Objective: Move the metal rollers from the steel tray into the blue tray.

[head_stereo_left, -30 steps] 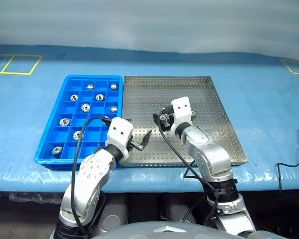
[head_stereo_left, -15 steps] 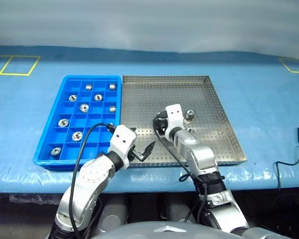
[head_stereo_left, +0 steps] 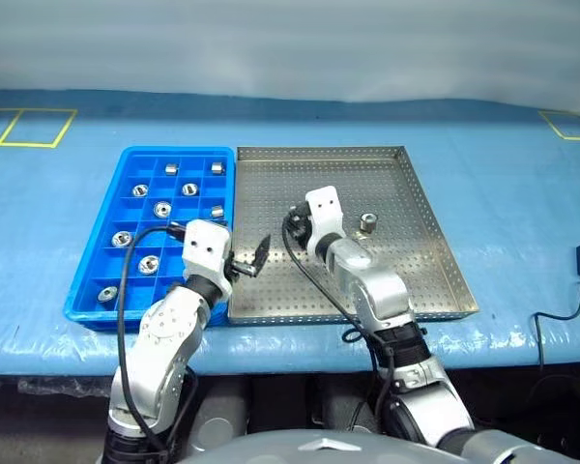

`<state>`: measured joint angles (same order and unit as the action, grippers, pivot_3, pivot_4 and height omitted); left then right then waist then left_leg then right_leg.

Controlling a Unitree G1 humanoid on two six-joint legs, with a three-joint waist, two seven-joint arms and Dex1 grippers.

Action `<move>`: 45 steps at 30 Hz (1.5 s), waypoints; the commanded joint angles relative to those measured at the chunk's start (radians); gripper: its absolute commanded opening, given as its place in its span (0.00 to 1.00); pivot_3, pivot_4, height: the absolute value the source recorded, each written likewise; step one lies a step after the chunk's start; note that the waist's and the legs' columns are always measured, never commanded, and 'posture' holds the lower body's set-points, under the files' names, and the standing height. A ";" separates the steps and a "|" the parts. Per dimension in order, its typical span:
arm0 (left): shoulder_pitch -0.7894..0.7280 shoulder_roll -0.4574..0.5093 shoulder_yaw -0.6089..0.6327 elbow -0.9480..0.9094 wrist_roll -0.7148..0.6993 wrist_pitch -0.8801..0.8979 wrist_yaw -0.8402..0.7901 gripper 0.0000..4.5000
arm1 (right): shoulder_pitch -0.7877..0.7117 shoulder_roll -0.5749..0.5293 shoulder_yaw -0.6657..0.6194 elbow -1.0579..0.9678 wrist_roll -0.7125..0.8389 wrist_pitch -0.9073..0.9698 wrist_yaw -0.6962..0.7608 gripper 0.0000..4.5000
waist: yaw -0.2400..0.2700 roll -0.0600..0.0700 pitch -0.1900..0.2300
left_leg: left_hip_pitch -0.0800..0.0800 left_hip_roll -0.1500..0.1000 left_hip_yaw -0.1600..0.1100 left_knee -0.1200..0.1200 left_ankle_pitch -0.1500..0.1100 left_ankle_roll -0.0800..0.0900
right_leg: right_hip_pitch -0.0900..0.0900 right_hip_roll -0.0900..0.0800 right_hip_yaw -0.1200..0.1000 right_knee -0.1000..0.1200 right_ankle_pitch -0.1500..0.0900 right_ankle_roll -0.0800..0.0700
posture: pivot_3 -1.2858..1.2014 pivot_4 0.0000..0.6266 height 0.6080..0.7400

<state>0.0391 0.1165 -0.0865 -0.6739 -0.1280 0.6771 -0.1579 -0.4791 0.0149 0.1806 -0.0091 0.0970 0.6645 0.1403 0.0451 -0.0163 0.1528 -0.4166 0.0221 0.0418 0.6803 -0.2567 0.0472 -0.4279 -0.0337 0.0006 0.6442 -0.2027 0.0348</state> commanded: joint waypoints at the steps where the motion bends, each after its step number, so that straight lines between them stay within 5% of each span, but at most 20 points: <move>1: 0.007 -0.020 0.055 -0.062 0.002 -0.024 0.048 1.00 | -0.075 0.024 0.019 -0.055 0.004 0.007 0.019 0.38 | 0.004 0.000 0.000 | 0.000 0.000 0.000 0.000 0.000 0.000 | 0.000 0.000 0.000 0.000 0.000 0.000 | 0.63 0.24 1.00; 20: 0.234 -0.077 0.156 -0.234 0.109 -0.019 0.252 1.00 | -0.219 0.132 0.122 0.221 -0.008 -0.106 0.153 0.38 | 0.167 0.001 0.000 | -0.001 0.000 -0.007 -0.004 0.001 -0.004 | -0.001 0.000 -0.007 -0.001 -0.005 0.000 | 0.74 0.24 1.00; 32: 0.235 -0.081 0.154 -0.250 0.113 0.023 0.245 1.00 | -0.271 0.151 0.052 0.447 -0.007 -0.184 0.148 0.38 | 0.301 0.001 0.000 | -0.003 0.006 -0.007 -0.005 -0.003 -0.012 | -0.003 0.008 -0.009 -0.001 -0.006 -0.001 | 0.73 0.24 1.00; 40: 0.169 -0.060 0.135 -0.227 0.098 0.060 0.202 1.00 | -0.190 0.089 0.019 0.222 0.013 -0.094 0.149 0.98 | 0.326 0.001 0.000 | -0.006 0.006 -0.011 -0.006 -0.004 -0.014 | -0.004 0.009 -0.014 -0.002 -0.006 -0.002 | 0.69 0.24 1.00; 45: 0.099 -0.017 0.101 -0.180 0.047 0.089 0.115 1.00 | -0.095 0.003 -0.070 -0.052 0.016 0.020 0.089 0.99 | 0.315 0.002 -0.001 | -0.007 0.006 -0.012 -0.005 -0.004 -0.014 | -0.004 0.009 -0.015 -0.002 -0.006 -0.002 | 0.65 0.24 1.00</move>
<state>0.1557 0.0910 0.0277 -0.8584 -0.0606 0.7617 -0.0142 -0.5859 0.0314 0.1535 0.0331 0.1084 0.6579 0.2560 0.3599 -0.0143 0.1518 -0.4241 0.0279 0.0302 0.6752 -0.2602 0.0332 -0.4324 -0.0252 -0.0145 0.6419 -0.2091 0.0324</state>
